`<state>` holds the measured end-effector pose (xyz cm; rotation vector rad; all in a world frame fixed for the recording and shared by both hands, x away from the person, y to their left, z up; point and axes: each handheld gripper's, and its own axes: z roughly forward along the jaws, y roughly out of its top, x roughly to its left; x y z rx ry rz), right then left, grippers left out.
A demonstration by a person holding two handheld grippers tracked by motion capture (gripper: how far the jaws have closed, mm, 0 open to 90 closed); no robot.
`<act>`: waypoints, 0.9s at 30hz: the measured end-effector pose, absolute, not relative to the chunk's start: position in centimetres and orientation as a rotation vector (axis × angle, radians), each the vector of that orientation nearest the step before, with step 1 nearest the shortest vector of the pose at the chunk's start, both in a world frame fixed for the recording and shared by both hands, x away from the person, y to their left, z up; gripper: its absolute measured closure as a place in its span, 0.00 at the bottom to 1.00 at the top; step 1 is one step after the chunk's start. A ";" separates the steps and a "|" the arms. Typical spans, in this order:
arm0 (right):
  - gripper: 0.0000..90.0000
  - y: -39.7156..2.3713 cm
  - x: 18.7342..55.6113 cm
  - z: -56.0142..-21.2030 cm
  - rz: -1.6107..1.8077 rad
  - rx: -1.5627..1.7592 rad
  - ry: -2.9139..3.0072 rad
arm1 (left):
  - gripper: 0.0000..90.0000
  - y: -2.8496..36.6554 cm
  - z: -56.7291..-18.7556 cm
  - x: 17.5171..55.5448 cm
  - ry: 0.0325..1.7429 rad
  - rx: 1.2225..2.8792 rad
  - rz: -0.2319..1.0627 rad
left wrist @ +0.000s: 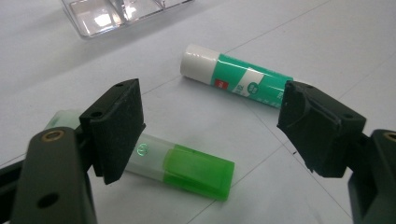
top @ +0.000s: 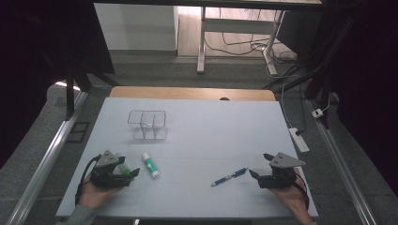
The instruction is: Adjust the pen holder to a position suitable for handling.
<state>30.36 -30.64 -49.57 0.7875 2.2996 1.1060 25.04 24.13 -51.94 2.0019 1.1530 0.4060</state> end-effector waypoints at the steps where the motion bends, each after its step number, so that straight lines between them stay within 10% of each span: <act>1: 0.18 -30.6 30.4 -49.6 1.106 0.788 2.300 | 0.25 24.1 -51.9 25.0 1.153 2.001 0.404; 27: 0.24 -30.5 30.5 -49.6 1.163 0.814 2.306 | 0.26 23.7 -51.8 26.5 1.164 1.999 0.424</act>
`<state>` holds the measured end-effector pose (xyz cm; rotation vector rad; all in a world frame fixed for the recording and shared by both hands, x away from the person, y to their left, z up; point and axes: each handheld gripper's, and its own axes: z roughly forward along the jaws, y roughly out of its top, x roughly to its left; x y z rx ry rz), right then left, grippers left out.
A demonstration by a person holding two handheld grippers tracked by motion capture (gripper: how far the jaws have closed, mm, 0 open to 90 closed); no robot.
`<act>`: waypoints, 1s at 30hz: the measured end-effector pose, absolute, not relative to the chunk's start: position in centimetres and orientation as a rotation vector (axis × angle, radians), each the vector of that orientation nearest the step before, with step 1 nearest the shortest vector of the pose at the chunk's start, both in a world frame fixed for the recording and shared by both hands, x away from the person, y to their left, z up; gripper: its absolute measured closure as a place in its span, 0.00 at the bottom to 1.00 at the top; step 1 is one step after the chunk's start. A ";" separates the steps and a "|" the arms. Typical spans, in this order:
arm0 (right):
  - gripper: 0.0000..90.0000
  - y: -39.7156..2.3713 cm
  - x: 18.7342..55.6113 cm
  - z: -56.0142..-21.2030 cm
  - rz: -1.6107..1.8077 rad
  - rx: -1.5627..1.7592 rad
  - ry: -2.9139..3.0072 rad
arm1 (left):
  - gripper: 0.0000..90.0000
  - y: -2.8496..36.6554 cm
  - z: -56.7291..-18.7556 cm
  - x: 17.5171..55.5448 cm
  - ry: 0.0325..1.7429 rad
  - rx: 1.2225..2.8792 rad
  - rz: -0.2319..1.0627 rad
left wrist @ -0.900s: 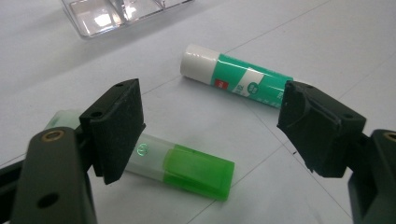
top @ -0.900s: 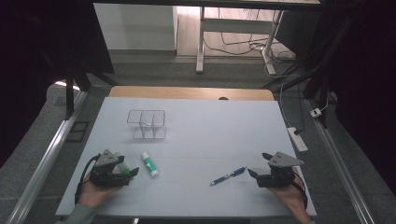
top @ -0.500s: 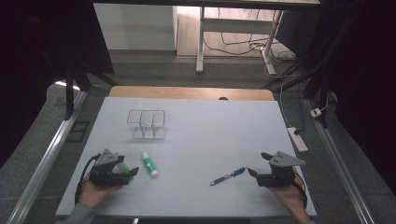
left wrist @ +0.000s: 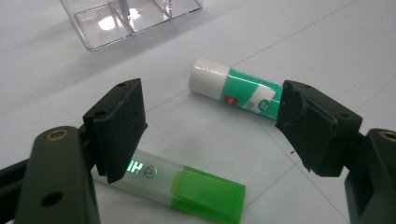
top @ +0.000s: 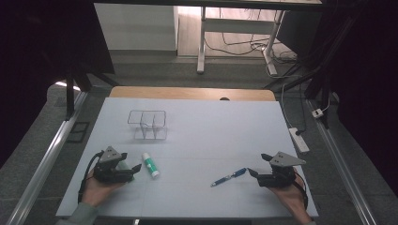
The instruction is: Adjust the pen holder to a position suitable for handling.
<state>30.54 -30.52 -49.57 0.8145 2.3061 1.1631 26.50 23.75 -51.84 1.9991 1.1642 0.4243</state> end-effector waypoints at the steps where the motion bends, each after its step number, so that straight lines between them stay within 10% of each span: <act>1: 0.24 -30.5 30.5 -49.6 1.160 0.816 2.307 | 0.26 23.8 -51.8 26.6 1.165 2.000 0.425; 30: 0.25 -30.5 30.7 -49.8 1.150 0.822 2.300 | 0.27 25.5 -51.0 29.9 1.249 1.949 0.488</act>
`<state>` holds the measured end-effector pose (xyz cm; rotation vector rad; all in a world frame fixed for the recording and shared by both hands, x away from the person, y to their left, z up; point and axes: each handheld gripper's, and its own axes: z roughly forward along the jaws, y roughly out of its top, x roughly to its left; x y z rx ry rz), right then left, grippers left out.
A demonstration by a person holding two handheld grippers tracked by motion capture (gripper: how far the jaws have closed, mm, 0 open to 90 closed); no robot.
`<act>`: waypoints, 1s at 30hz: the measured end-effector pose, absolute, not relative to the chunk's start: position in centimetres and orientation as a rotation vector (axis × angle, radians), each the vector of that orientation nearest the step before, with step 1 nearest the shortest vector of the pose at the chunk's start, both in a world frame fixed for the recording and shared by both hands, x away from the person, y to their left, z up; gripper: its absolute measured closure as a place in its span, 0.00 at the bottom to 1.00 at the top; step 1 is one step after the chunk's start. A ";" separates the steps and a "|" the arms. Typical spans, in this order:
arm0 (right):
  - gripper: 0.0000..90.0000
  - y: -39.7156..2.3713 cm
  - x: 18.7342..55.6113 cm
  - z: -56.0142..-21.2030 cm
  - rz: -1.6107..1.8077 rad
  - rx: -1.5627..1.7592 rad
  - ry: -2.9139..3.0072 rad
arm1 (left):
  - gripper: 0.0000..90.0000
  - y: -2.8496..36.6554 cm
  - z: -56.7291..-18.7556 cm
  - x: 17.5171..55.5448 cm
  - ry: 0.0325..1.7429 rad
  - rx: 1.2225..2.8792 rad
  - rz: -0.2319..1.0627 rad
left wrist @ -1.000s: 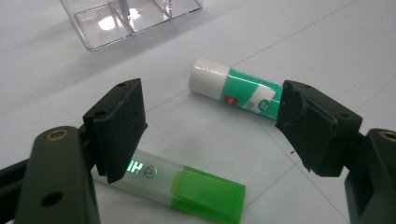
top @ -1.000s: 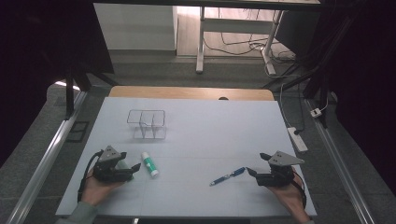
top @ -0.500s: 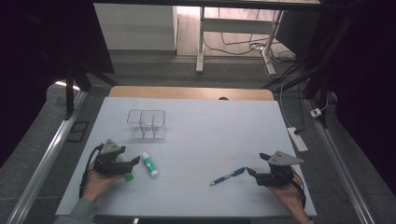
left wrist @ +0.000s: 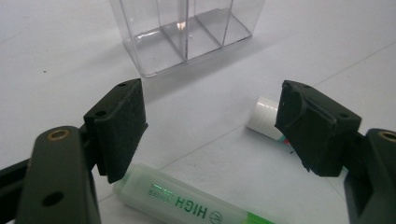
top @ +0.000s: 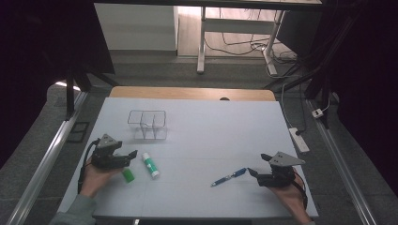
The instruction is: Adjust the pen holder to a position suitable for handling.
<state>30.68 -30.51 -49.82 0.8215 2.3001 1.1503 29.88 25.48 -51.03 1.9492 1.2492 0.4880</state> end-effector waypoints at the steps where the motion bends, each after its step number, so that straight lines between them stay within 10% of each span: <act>1: 0.26 -30.5 30.7 -49.8 1.151 0.823 2.303 | 0.27 25.6 -51.0 30.0 1.252 1.946 0.488; 30: 0.26 -30.7 31.0 -50.0 1.160 0.848 2.291 | 0.42 28.7 -50.2 34.5 1.349 1.883 0.517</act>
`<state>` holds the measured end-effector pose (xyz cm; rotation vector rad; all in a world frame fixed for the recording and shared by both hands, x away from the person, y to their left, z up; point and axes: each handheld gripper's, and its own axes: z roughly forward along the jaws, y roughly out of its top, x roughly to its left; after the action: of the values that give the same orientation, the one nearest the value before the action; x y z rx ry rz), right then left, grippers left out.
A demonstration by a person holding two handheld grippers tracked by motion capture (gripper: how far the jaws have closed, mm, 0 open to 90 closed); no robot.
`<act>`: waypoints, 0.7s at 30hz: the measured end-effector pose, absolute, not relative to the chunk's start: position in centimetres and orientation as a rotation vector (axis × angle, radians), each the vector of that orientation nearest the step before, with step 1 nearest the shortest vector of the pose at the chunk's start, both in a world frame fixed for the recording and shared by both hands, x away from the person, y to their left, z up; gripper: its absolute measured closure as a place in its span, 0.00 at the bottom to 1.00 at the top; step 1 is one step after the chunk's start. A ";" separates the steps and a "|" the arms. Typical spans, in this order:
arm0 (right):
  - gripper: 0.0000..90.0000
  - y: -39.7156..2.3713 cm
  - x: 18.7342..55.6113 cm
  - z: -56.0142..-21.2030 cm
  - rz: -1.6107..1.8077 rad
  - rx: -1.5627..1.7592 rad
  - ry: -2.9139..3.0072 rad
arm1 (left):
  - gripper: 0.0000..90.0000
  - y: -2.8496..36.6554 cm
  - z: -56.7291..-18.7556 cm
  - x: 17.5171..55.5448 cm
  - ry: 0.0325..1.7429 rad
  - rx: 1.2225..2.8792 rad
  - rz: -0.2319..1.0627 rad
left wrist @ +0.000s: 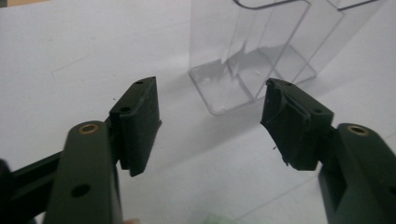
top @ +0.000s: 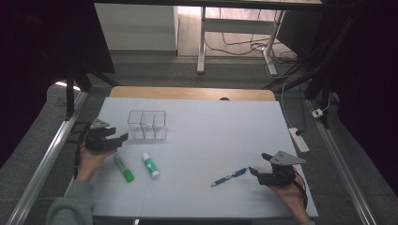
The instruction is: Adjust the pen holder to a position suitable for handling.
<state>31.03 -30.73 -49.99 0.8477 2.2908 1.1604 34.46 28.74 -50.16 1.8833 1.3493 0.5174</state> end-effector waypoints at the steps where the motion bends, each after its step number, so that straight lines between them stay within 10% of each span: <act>1: 0.26 -30.7 31.0 -50.0 1.160 0.848 2.291 | 0.42 28.8 -50.2 34.7 1.352 1.885 0.517; 21: 0.26 -30.6 31.0 -50.0 1.139 0.846 2.290 | 0.99 28.8 -51.4 38.0 1.370 1.949 0.483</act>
<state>31.01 -30.64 -49.99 0.8459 2.2898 1.1393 37.97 28.83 -51.44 1.9488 1.3698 0.4835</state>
